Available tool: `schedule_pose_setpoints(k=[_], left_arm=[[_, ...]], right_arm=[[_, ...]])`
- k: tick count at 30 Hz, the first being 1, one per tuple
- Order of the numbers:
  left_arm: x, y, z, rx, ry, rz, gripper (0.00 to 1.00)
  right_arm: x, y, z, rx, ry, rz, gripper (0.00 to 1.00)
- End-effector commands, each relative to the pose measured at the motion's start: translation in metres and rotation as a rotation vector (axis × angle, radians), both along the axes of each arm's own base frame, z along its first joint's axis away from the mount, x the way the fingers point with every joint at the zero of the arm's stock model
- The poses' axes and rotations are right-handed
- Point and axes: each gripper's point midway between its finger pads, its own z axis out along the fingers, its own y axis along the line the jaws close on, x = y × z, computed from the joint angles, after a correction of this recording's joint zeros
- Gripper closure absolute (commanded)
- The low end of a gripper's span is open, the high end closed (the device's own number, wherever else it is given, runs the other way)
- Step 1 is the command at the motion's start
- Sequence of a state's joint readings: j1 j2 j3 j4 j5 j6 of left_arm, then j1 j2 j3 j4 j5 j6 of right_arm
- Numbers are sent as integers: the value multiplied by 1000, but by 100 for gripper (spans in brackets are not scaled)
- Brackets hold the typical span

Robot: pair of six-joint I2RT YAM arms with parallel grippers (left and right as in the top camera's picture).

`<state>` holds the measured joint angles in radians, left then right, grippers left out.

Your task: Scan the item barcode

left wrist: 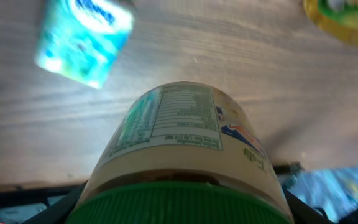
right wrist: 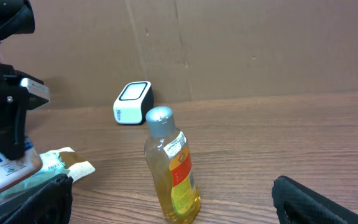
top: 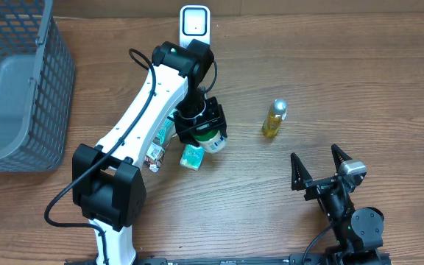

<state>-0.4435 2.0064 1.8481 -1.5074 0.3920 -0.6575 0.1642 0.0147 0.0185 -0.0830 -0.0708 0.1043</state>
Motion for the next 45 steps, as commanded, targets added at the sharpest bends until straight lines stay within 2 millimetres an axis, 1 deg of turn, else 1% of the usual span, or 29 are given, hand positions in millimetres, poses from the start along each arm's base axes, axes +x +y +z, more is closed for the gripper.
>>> schedule_pose_setpoints(k=[1, 3, 8, 11, 15, 18, 20, 25, 28, 30, 32, 35, 38, 40, 42, 45], left_arm=[[13, 9, 2, 59, -88, 11, 96], [23, 9, 1, 60, -132, 6, 96], [45, -1, 2, -9, -268, -133, 95], [61, -2, 5, -30, -328, -129, 96], [92, 1, 19, -66, -434, -86, 96], [115, 5, 38, -105, -515, -51, 96], [128, 6, 56, -162, -560, -28, 96], [149, 16, 100, -260, -651, 15, 96], [160, 22, 118, -269, -709, 38, 96], [172, 24, 125, -267, -768, 43, 96], [185, 30, 127, -223, -825, 50, 96], [205, 46, 127, -79, -920, 90, 96], [226, 63, 135, 64, -1029, 130, 96], [239, 70, 141, 142, -1100, 142, 96], [248, 71, 141, 172, -1131, 157, 96], [262, 62, 133, 162, -1159, 160, 96]], right_arm=[[0, -2, -2, -3, -5, -13, 0], [0, -2, -2, -3, -5, -13, 0], [0, -2, -2, -3, -5, -13, 0], [0, -2, -2, -3, -5, -13, 0], [0, -2, -2, -3, -5, -13, 0], [0, -2, -2, -3, -5, -12, 0], [0, -2, -2, -2, -5, -13, 0], [0, -2, -2, -3, -5, -13, 0], [0, -2, -2, -3, -5, -13, 0], [0, -2, -2, -3, -5, -13, 0], [0, -2, -2, -3, -5, -13, 0], [0, -2, -2, -3, -5, -12, 0], [0, -2, -2, -3, -5, -13, 0], [0, -2, -2, -3, -5, -13, 0], [0, -2, -2, -3, -5, -13, 0], [0, -2, -2, -3, -5, -13, 0]])
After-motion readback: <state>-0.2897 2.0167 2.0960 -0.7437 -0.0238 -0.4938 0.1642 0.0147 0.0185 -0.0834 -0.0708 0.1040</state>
